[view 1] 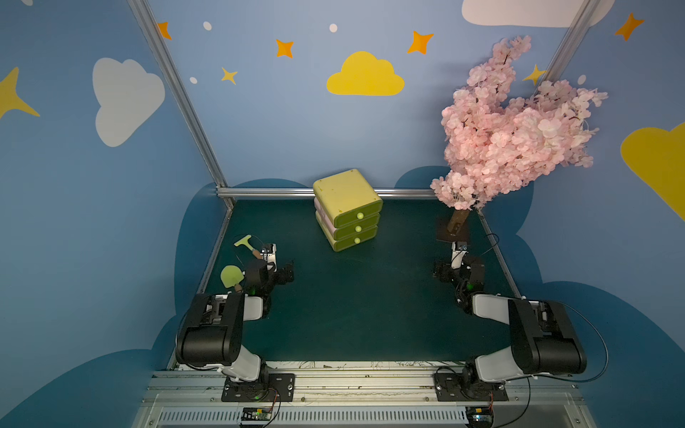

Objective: Place the wired earphones into the drawer by color
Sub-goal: Reset both arms

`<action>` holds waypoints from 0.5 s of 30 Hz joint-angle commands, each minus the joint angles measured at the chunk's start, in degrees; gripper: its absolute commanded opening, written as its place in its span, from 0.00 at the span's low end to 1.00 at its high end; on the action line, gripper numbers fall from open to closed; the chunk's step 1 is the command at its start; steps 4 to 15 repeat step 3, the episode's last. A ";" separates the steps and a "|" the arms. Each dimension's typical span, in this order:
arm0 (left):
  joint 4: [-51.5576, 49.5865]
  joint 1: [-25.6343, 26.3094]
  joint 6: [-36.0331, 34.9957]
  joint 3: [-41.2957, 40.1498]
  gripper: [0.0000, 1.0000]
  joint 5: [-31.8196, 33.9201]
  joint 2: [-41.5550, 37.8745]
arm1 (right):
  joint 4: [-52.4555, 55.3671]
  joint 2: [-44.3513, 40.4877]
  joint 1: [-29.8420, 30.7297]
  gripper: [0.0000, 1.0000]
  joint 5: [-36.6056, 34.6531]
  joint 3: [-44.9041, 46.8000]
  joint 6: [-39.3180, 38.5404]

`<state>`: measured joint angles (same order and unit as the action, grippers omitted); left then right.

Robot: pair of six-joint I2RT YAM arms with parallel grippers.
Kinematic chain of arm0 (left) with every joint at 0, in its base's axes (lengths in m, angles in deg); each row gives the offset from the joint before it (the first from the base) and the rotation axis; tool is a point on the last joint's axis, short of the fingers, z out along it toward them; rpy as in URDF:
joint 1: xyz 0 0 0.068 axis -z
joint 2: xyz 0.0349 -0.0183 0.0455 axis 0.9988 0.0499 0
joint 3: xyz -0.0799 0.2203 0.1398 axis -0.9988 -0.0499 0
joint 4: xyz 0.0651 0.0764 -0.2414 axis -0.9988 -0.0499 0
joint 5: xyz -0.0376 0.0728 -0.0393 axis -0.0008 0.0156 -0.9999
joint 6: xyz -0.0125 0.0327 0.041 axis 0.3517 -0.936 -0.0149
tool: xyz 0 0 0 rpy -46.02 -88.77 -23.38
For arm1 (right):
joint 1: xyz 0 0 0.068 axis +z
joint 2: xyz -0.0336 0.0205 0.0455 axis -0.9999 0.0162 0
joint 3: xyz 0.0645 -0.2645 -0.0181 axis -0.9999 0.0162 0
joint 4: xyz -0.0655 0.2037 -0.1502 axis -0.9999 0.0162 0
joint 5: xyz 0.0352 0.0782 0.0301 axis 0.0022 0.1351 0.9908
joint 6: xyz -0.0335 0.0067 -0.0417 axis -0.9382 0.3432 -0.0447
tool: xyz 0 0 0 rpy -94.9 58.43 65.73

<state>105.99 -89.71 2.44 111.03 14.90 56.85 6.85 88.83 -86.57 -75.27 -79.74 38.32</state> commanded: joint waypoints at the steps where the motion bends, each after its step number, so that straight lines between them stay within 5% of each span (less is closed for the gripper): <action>1: 0.40 0.16 -0.78 0.75 1.00 0.33 -0.65 | 0.64 -0.79 0.31 0.99 0.47 -0.88 -0.46; 15: 0.60 0.25 -0.83 0.70 1.00 0.37 -0.75 | 0.68 -0.77 0.32 0.99 0.47 -0.90 -0.42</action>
